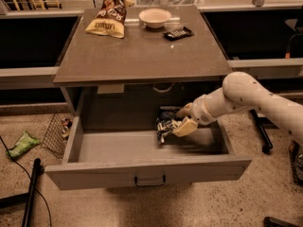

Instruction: Place blue chip bag into top drawer

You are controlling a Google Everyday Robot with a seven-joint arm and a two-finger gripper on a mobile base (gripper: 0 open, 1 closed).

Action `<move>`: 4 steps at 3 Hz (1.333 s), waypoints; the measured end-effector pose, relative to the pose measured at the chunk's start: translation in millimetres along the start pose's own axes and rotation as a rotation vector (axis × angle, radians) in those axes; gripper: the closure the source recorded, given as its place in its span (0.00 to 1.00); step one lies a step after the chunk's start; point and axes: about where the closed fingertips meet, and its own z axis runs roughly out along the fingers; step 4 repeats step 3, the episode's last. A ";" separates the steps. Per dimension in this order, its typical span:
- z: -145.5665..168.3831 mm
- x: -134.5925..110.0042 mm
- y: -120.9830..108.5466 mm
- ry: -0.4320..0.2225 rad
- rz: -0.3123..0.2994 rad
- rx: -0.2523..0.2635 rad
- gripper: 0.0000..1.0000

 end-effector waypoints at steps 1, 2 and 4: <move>-9.5 -6.6 -4.5 -0.018 -0.012 0.014 0.00; -34.0 -12.8 -1.8 -0.048 -0.019 0.029 0.00; -64.2 -12.2 10.7 -0.060 -0.001 0.034 0.00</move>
Offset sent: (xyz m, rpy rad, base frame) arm -0.0097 -0.0325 0.0654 0.0663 -0.0808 -0.0201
